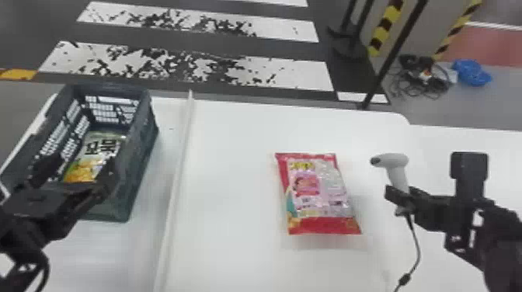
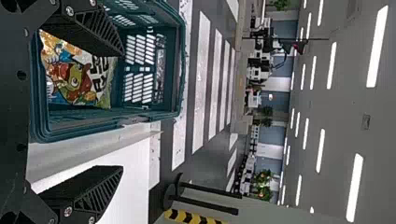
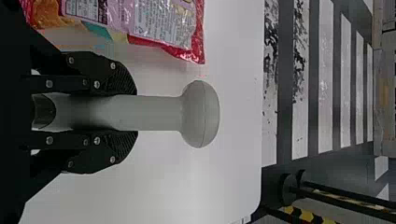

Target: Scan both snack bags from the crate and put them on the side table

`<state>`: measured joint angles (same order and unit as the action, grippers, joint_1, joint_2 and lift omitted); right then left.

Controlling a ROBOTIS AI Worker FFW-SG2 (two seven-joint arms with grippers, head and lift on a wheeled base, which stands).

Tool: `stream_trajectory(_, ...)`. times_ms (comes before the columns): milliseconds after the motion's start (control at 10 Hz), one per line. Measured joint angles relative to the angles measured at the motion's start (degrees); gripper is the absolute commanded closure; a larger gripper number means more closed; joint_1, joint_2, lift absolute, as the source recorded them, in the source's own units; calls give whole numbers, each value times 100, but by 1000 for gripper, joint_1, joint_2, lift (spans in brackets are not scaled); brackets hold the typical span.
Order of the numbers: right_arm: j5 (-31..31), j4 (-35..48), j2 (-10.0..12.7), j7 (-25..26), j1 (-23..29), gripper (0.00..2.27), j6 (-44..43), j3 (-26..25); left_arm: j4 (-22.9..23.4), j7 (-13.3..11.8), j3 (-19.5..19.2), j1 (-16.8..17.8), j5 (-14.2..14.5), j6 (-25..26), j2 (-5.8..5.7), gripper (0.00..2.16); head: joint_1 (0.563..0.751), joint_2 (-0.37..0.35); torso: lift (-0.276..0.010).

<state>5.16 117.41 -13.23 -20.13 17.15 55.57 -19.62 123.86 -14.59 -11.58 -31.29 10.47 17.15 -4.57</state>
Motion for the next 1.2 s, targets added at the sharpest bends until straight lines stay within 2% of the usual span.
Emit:
stream_trajectory(400, -86, -1347, -137, 250, -443, 2246, -1247, 145, 84, -1, 6, 0, -2, 82, -18, 140, 695, -189, -87)
stream_trajectory(800, -305, -2201, -265, 321, -795, 2243, -1530, 453, 95, 0, -9, -8, 5, 109, -46, 140, 695, -191, -87)
stream_trajectory(900, -322, -2278, -273, 348, -818, 2128, -1578, 486, 95, 0, -11, -8, 8, 109, -51, 140, 695, -191, -87)
stream_trajectory(1100, -349, -2385, -268, 378, -831, 1490, -1770, 528, 95, 1, -17, -2, 23, 109, -60, 140, 695, -189, -87)
stream_trajectory(1200, -350, -2409, -261, 377, -818, 873, -1833, 550, 95, 1, -20, 0, 25, 109, -61, 140, 695, -185, -87)
